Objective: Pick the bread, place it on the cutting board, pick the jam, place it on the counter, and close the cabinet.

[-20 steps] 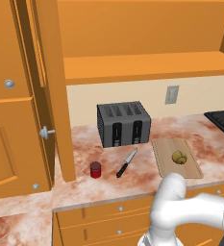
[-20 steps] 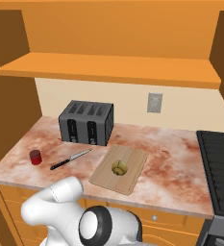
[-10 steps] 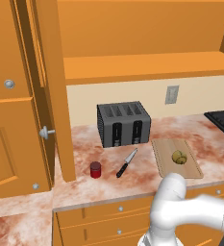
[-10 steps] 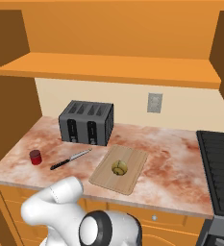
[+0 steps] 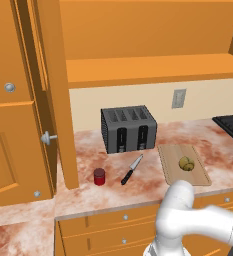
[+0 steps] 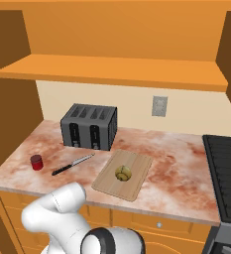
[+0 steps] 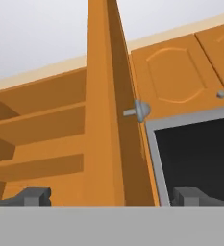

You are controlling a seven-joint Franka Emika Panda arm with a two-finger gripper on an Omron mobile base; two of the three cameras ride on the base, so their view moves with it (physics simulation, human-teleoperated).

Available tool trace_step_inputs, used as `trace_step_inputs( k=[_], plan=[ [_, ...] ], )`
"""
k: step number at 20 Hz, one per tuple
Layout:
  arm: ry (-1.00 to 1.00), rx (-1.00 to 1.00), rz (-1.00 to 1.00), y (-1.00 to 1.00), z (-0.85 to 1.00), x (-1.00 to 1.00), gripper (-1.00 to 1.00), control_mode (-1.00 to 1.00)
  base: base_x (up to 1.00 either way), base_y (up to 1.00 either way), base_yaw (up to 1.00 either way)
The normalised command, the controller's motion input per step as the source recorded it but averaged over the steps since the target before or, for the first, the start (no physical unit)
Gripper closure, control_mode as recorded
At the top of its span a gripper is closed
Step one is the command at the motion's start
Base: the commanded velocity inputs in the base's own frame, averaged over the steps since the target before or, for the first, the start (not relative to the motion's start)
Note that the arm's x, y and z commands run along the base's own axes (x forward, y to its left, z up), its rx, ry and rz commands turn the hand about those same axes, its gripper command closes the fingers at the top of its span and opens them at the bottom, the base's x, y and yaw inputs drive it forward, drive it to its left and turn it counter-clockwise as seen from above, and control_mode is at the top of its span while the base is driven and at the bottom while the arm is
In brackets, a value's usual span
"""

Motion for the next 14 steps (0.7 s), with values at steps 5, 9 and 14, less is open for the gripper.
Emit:
trace_step_inputs(
  k=[5,9,14],
  plan=[
    [0.00,0.00,0.06,0.54,-0.10,0.42,-1.00,-1.00,0.00,0.00,0.00],
    [0.00,-0.03,0.11,0.69,-0.10,0.23,-1.00,-1.00,0.00,0.00,0.00],
    [0.00,-0.04,0.14,0.74,-0.02,0.01,-1.00,-1.00,0.00,0.00,0.00]
  ],
)
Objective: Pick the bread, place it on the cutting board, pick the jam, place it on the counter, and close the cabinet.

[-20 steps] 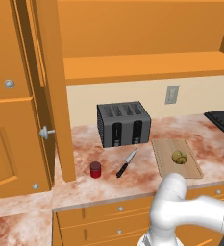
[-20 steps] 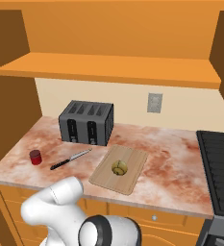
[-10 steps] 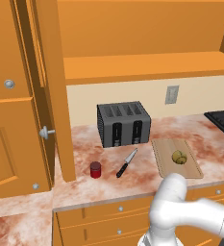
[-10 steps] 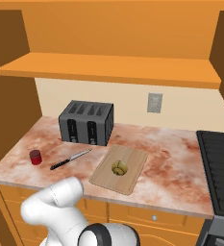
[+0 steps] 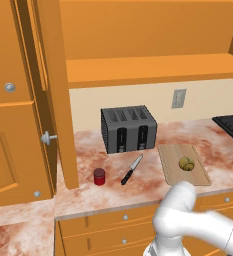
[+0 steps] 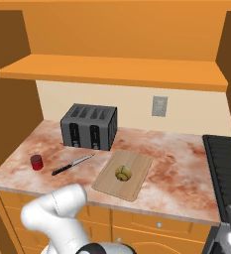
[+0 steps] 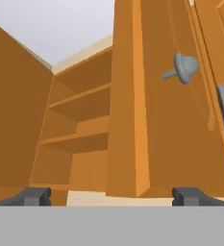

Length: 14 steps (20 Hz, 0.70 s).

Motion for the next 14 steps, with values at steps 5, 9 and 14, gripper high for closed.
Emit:
trace_step_inputs(
  k=[5,9,14],
  plan=[
    [-0.05,-0.09,0.17,0.82,-0.02,-0.07,-1.00,-1.00,0.00,0.00,0.00],
    [-0.05,-0.08,0.17,0.79,0.00,0.00,-1.00,-1.00,0.00,0.00,0.00],
    [-0.06,-0.01,0.10,0.51,0.00,0.04,-1.00,-1.00,0.00,0.00,0.00]
  ],
)
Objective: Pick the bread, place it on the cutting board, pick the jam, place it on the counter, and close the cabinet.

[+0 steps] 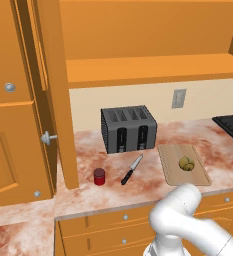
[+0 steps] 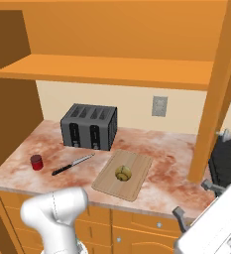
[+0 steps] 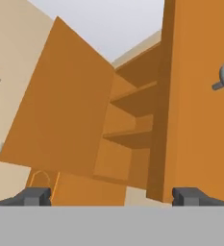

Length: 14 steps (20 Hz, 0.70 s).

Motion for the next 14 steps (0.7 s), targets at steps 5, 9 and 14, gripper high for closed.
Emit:
trace_step_inputs(
  k=[5,9,14],
  plan=[
    [-0.07,0.00,0.04,0.34,0.02,0.25,-1.00,-1.00,0.00,0.00,0.00],
    [-0.04,0.00,0.02,0.18,0.14,0.33,-1.00,-1.00,0.00,0.00,0.00],
    [-0.01,0.01,0.00,0.02,0.27,0.43,-1.00,-1.00,0.00,0.00,0.00]
  ],
)
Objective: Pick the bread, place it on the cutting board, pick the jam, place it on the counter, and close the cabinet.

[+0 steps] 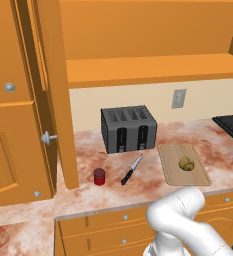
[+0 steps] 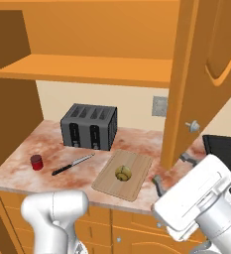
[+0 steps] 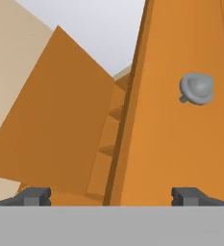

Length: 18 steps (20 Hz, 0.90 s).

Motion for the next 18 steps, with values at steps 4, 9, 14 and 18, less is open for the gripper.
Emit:
trace_step_inputs(
  k=[4,9,14,18],
  plan=[
    [0.00,0.01,0.00,0.08,0.19,0.40,-1.00,-1.00,0.00,0.00,0.00],
    [0.00,0.00,0.02,0.17,0.06,0.35,-1.00,-1.00,0.00,0.00,0.00],
    [0.00,0.00,0.03,0.16,0.06,0.43,-1.00,-1.00,0.00,0.00,0.00],
    [0.00,0.00,0.03,0.16,0.13,0.34,-1.00,-1.00,0.00,0.00,0.00]
  ],
)
